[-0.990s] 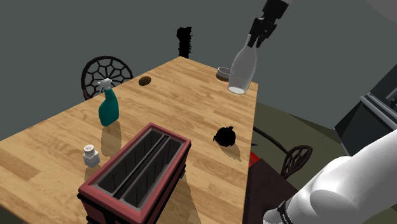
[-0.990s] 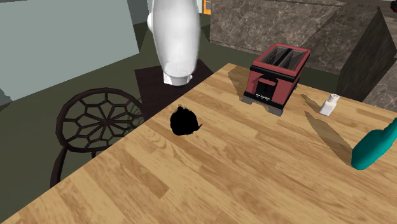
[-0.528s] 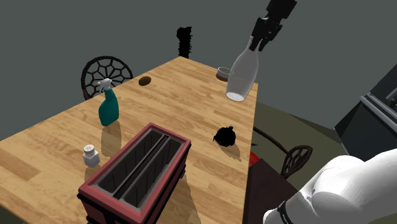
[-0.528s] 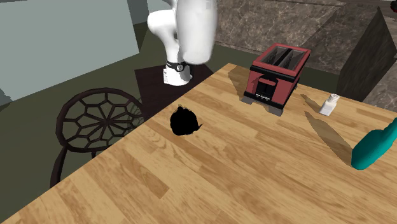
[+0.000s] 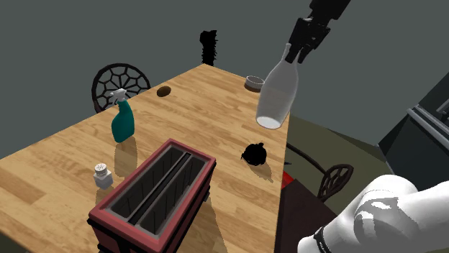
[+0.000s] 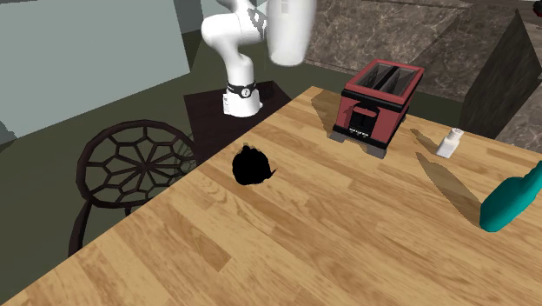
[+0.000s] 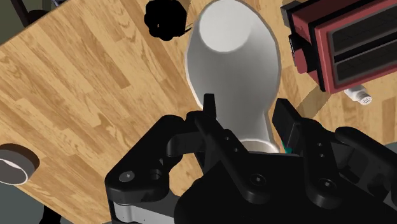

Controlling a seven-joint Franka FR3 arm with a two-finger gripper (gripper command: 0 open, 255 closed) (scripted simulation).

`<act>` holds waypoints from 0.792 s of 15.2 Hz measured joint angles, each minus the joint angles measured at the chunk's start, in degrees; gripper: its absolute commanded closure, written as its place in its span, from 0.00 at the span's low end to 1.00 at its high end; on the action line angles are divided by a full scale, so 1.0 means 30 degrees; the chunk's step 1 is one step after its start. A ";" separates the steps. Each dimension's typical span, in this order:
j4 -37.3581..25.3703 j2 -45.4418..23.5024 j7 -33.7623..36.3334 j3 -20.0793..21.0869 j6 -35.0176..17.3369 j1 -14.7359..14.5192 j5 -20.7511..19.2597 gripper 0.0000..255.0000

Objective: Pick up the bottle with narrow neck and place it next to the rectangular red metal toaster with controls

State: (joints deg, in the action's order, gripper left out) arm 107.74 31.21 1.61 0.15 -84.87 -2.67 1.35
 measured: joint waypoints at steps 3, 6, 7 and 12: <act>0.0861 0.1298 0.0990 0.0800 0.0409 -0.0232 0.0329 1.00; 0.1233 0.2278 0.2203 0.1800 0.0953 -0.0504 0.0823 1.00; 0.1109 0.2343 0.2562 0.2100 0.1119 -0.0573 0.0972 1.00; 0.1513 0.3671 0.4634 0.3818 0.1876 -0.1032 0.1997 1.00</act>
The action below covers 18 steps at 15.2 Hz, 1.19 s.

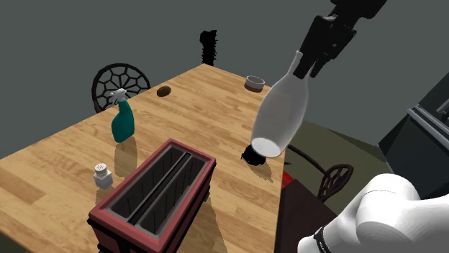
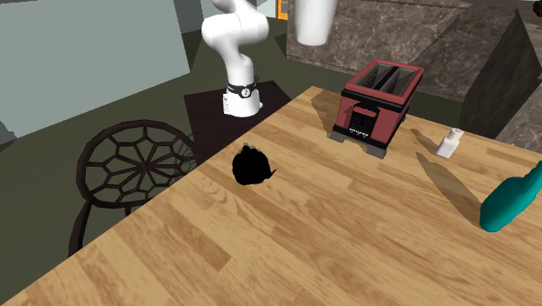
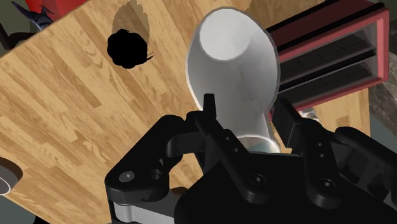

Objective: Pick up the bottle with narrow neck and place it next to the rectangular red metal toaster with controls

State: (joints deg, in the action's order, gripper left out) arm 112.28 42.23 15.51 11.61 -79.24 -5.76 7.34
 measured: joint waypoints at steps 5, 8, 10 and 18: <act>-0.0485 0.0740 0.2110 0.1737 0.0944 -0.0366 0.1124 1.00; -0.0940 0.0992 0.3480 0.2890 0.1418 -0.0535 0.1872 1.00; -0.1305 0.1107 0.4396 0.3663 0.1711 -0.0620 0.2369 1.00; -0.2791 0.1050 0.7433 0.6332 0.2350 -0.0642 0.3960 1.00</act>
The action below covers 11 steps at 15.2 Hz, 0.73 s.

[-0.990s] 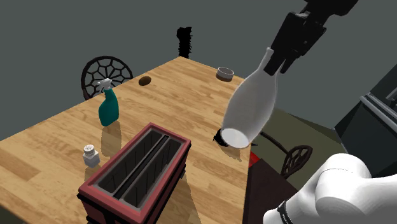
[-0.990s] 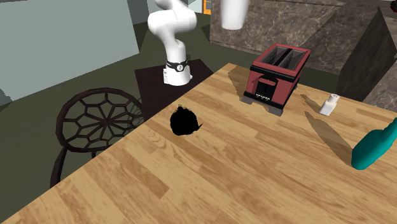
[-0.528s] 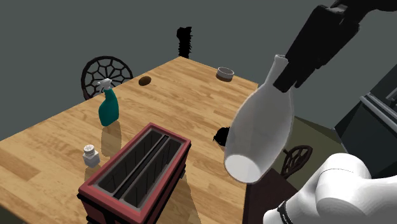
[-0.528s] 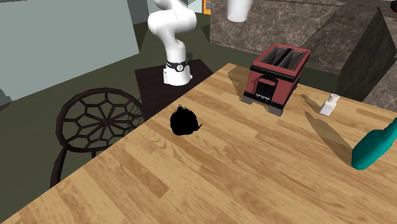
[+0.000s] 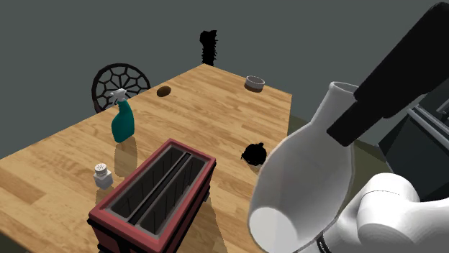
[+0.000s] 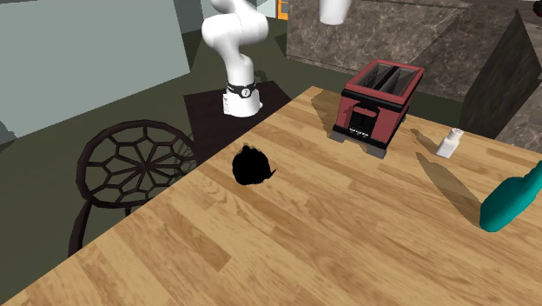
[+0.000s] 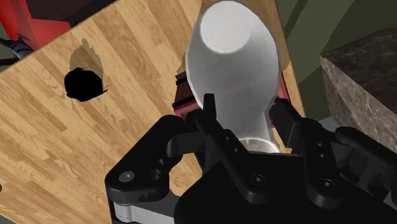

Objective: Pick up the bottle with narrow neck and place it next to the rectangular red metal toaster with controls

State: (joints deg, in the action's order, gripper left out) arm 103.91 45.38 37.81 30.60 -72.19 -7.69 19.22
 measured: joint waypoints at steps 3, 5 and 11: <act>0.1031 0.0539 0.0041 0.0146 -0.0540 -0.0173 0.0245 1.00; 0.1706 0.0817 -0.0016 0.0214 -0.0949 -0.0256 0.0356 1.00; 0.3992 0.1862 -0.0281 0.0322 -0.2188 -0.0617 0.0712 1.00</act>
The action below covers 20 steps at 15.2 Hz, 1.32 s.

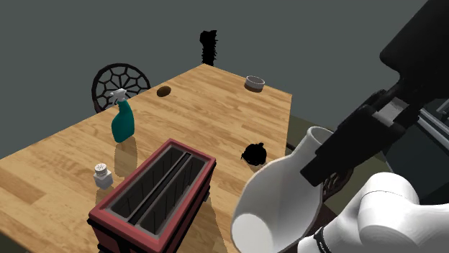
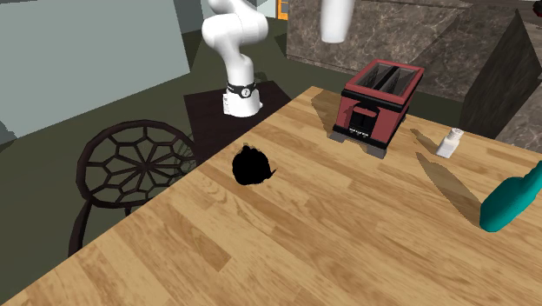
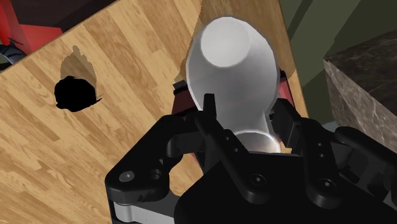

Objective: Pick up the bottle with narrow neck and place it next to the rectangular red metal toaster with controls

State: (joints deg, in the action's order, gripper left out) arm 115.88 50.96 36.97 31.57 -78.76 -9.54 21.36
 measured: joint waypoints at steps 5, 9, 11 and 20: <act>0.1631 0.0657 -0.0153 0.0218 -0.0988 -0.0237 0.0315 1.00; 0.2853 0.1138 -0.0190 0.0501 -0.1769 -0.0431 0.0632 1.00; 0.3558 0.1449 -0.0275 0.0568 -0.2151 -0.0569 0.0772 1.00; 0.6237 0.2395 -0.0406 0.1298 -0.3928 -0.1051 0.1566 1.00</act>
State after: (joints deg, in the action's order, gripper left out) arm 134.59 58.15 35.75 35.46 -90.54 -12.69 26.06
